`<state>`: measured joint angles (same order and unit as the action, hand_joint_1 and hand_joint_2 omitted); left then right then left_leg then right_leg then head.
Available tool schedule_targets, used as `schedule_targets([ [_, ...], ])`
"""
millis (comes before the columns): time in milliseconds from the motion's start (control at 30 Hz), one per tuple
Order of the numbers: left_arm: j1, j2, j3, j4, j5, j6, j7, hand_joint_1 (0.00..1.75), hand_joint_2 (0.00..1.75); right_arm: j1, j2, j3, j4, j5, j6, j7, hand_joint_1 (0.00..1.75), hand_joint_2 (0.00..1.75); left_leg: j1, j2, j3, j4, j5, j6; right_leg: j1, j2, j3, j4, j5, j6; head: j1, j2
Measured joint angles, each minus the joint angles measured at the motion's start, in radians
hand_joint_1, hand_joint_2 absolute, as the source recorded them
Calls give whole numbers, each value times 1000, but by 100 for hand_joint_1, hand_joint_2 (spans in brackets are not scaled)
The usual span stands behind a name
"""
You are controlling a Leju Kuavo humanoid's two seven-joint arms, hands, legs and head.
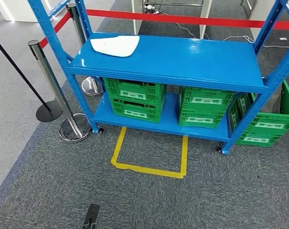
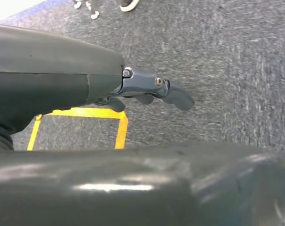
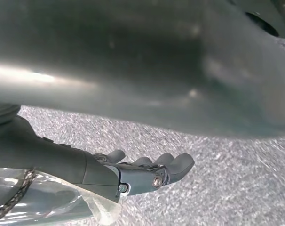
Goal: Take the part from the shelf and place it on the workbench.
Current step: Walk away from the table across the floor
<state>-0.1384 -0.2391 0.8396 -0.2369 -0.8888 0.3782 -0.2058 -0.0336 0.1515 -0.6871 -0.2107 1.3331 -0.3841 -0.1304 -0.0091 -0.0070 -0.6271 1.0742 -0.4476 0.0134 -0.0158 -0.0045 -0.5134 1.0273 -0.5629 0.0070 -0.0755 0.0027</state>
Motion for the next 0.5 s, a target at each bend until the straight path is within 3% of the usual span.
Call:
schedule_targets([
  [67,-1,1,0,0,0,2,0,0,0,-2,2,-3,1,0,1,0,0,0,-6,1,11,-27,-8,10,0,-3,0,-5,-4,10,2,0],
  [167,0,1,0,0,0,5,0,0,0,-3,4,-5,2,-1,1,0,0,0,1,-1,30,-55,-10,19,1,-4,4,3,-21,24,3,0],
  [200,-1,0,0,0,0,6,-1,0,0,-5,4,-6,2,-2,1,0,0,0,4,-1,38,-64,-10,22,1,-2,-12,38,-41,28,5,0],
  [267,-2,-1,0,0,1,11,-2,0,0,-6,4,-9,2,-10,5,0,0,0,5,-1,47,-69,-14,29,0,1,-86,160,-93,33,6,0],
  [300,-2,-1,0,0,1,15,-2,0,0,-5,4,-12,2,-18,8,-1,0,44,5,-1,49,-68,-17,31,0,2,-125,219,-108,35,5,0],
  [333,-1,-2,0,0,1,21,-2,0,44,-3,4,-17,2,-29,14,-4,0,87,5,-2,52,-68,-21,31,0,2,-153,251,-105,38,5,0],
  [367,0,-2,0,0,0,26,1,0,87,-2,4,-24,2,-43,22,-8,0,131,5,-4,57,-67,-25,31,-1,2,-164,247,-81,39,5,0],
  [400,1,-2,0,0,0,29,4,0,131,-2,4,-32,2,-59,32,-12,0,175,5,-6,63,-66,-30,29,-2,2,-155,206,-39,40,6,0],
  [433,2,-2,-1,0,-1,28,7,0,175,-3,4,-43,2,-77,46,-14,0,175,5,-7,69,-65,-36,25,-3,2,-133,140,8,39,6,0],
  [500,2,-2,-2,0,3,12,14,0,175,-7,4,-67,2,-123,84,-5,0,175,1,-8,75,-57,-48,15,-3,3,-88,32,61,33,6,0],
])
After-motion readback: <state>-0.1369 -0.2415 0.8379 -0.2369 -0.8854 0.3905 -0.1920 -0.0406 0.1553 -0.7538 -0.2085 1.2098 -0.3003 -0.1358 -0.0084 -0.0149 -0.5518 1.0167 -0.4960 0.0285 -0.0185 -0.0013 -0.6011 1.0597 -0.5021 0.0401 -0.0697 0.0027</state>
